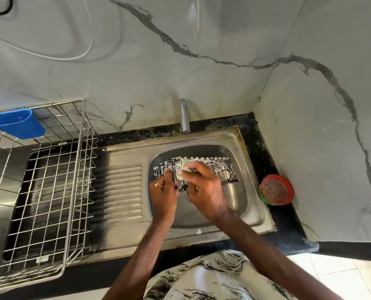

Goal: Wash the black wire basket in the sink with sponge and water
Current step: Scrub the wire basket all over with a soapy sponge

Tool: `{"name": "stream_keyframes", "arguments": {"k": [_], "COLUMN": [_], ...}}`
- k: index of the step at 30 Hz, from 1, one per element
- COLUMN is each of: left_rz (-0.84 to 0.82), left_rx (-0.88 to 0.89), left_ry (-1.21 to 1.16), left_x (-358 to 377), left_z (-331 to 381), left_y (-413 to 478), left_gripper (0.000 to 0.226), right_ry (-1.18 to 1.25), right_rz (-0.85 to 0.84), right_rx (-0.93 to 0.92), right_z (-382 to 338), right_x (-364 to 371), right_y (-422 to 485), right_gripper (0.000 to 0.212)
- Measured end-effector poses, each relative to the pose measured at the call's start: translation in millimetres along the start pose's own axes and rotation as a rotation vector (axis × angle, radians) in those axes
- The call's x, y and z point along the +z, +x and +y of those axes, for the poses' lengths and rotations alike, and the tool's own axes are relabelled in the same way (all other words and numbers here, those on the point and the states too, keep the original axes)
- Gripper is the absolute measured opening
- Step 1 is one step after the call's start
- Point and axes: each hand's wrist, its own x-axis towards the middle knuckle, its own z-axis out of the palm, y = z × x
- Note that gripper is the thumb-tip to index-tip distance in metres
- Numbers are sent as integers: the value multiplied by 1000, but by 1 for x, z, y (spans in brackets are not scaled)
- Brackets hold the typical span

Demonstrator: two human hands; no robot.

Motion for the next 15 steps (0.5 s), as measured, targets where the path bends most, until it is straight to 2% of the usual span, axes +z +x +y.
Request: {"name": "stream_keyframes", "arguments": {"k": [2, 4, 10, 13, 15], "left_rz": [-19, -45, -69, -54, -36], "left_rx": [12, 31, 55, 35, 2], "left_ry": [-3, 14, 41, 23, -26], "left_x": [-4, -5, -6, -3, -4], "left_z": [0, -1, -5, -2, 1], "left_y": [1, 0, -1, -1, 3], "left_gripper": [57, 58, 55, 54, 52], "right_ry": [-3, -57, -211, -197, -166], "right_rz": [-8, 24, 140, 163, 131], "right_rx": [-33, 16, 352, 325, 222], "right_z": [8, 30, 94, 76, 55], "right_x": [-3, -10, -34, -25, -17], "right_y": [0, -1, -17, -15, -15], "right_gripper": [35, 34, 43, 42, 39]}}
